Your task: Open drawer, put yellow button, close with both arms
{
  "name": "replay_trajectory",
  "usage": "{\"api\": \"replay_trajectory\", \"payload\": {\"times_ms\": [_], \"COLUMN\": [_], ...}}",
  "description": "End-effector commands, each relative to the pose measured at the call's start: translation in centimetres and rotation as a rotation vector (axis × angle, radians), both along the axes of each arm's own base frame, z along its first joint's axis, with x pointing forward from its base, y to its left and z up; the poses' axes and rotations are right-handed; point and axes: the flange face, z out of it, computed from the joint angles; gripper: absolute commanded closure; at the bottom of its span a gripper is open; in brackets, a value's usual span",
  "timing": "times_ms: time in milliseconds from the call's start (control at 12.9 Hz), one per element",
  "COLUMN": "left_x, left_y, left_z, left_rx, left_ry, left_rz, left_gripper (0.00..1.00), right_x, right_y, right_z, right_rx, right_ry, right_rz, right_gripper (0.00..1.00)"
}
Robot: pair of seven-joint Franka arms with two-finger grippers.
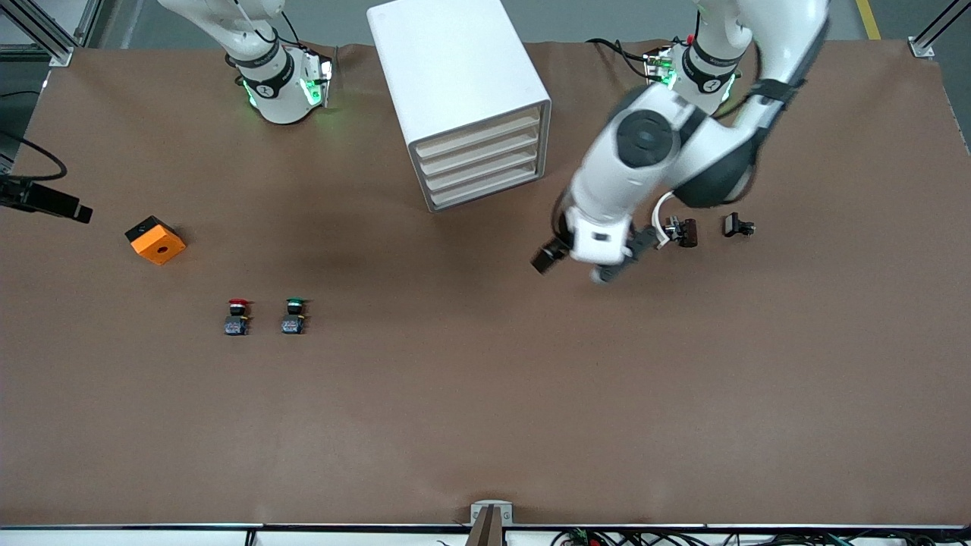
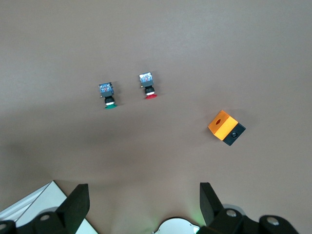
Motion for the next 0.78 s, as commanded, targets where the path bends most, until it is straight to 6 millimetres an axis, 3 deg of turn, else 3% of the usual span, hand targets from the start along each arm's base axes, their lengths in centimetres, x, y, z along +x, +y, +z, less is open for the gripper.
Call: {"api": "replay_trajectory", "payload": {"times_ms": [0, 155, 311, 622, 699], "left_x": [3.2, 5.9, 7.3, 8.3, 7.7], "left_y": [6.4, 11.8, 16.7, 23.9, 24.5], "left_z": [2.8, 4.3, 6.4, 10.8, 12.2], "left_rx": [0.062, 0.096, 0.131, 0.188, 0.204], "left_ry": [-0.092, -0.148, -0.155, -0.148, -0.17], "left_rz": [0.005, -0.058, -0.136, -0.334, -0.409], "left_gripper": [0.0, 0.0, 0.0, 0.0, 0.0], "right_x": [-3.3, -4.2, -5.2, -6.1, -6.6], "right_y": [1.3, 2.1, 2.6, 2.5, 2.8], "right_z": [1.2, 2.3, 3.7, 3.6, 3.8], "right_rx": [0.001, -0.005, -0.007, -0.002, -0.001], "right_ry": [-0.036, -0.068, -0.092, -0.105, -0.12], "right_rz": [0.01, 0.023, 0.028, 0.024, 0.029], "right_gripper": [0.0, 0.0, 0.0, 0.0, 0.0]}}
